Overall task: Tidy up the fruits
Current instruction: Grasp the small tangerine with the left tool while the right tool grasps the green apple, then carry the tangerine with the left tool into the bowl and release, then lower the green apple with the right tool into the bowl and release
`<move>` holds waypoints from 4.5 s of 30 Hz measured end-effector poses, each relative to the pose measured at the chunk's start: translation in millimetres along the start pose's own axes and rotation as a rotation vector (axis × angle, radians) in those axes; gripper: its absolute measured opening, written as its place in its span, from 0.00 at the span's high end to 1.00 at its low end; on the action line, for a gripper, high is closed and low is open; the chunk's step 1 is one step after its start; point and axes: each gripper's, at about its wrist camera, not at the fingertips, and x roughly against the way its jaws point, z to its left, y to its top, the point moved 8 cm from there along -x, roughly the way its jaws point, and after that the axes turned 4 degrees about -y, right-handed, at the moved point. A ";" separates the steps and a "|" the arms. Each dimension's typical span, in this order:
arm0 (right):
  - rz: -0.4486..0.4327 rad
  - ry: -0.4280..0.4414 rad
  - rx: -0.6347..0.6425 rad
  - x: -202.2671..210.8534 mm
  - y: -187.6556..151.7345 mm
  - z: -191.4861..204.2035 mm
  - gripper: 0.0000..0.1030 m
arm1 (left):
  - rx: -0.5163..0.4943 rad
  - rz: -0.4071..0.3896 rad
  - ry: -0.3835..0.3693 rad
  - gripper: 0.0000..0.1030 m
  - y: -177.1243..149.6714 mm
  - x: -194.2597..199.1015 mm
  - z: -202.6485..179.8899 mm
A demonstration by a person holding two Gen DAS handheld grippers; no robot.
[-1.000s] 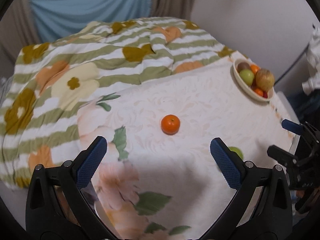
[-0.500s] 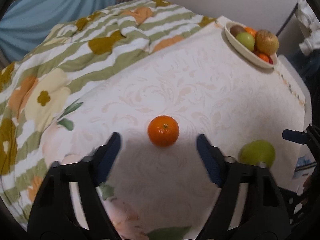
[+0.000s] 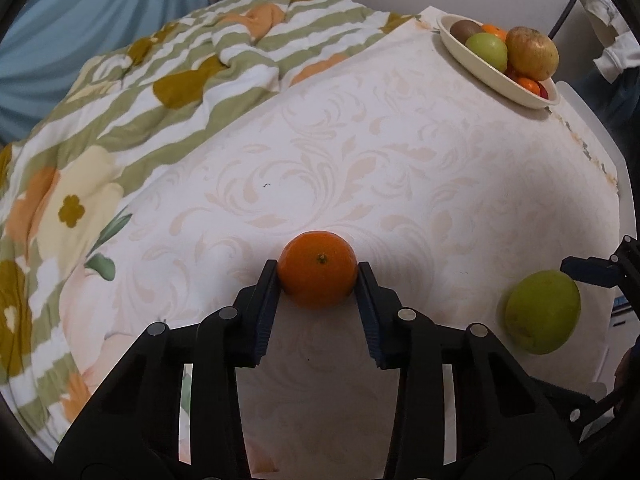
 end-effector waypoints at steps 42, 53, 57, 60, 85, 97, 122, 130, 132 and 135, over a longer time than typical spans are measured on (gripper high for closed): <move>-0.146 0.033 0.024 82.6 59.6 -42.2 0.54 | 0.156 -0.146 0.113 0.57 15.3 118.5 -14.0; -0.205 0.066 0.067 106.9 98.7 -144.7 0.54 | 0.268 -0.214 0.148 0.57 83.9 125.9 -78.4; -0.231 0.072 0.087 110.9 116.1 -187.2 0.54 | 0.294 -0.233 0.139 0.57 117.4 114.3 -108.5; -0.242 0.074 0.107 109.8 129.4 -215.8 0.54 | 0.302 -0.245 0.143 0.57 141.9 105.2 -128.8; -0.196 0.134 0.138 43.2 195.4 -331.0 0.54 | 0.391 -0.116 0.078 0.57 242.8 -32.5 -164.5; -0.166 0.131 0.096 20.9 195.8 -342.5 0.54 | 0.364 -0.050 0.068 0.56 245.0 -66.4 -159.9; -0.111 0.231 0.219 -20.4 216.6 -308.5 0.54 | 0.541 -0.120 0.249 0.00 181.1 15.4 -109.9; -0.105 0.235 0.302 -47.4 211.8 -295.6 0.54 | 0.645 -0.093 0.324 0.00 135.5 28.2 -99.0; -0.104 0.226 0.320 -51.8 210.8 -294.3 0.54 | 0.671 -0.087 0.324 0.00 127.6 28.8 -98.7; -0.087 0.244 0.323 -56.8 210.1 -293.6 0.54 | 0.703 -0.081 0.320 0.00 118.6 28.0 -99.5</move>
